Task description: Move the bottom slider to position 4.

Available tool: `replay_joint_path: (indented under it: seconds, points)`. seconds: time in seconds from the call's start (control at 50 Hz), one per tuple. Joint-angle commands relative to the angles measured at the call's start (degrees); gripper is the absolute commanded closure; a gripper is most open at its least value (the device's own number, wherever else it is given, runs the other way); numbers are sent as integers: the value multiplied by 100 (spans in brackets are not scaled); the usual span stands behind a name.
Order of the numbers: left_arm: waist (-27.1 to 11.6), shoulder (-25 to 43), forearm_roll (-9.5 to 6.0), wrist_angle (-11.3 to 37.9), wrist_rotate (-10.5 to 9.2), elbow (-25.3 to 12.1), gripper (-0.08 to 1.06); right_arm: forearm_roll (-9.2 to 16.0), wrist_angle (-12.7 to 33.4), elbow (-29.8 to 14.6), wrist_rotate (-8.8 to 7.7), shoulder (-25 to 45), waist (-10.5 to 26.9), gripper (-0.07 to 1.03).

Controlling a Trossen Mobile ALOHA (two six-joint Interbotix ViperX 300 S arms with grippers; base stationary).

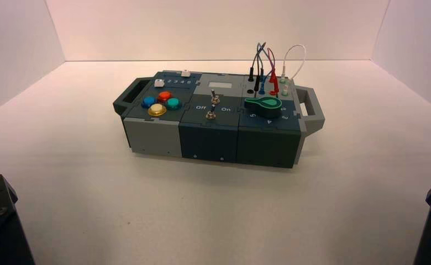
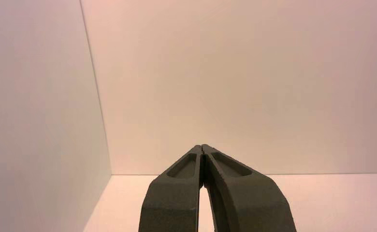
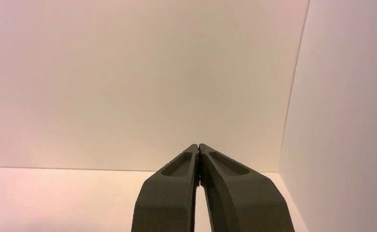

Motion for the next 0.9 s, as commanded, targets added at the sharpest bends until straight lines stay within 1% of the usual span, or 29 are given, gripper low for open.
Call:
replay_joint_path:
  seconds: [0.02,0.28,0.9]
  points:
    - [-9,18,0,-35,26,-149,100,9,-35,-158,-18,35,18,99]
    - [-9,26,0,-35,97,-141,100,9,-26,-176,-44,35,18,99]
    - [-9,18,0,-26,97,-141,100,18,0,-167,-44,53,18,99]
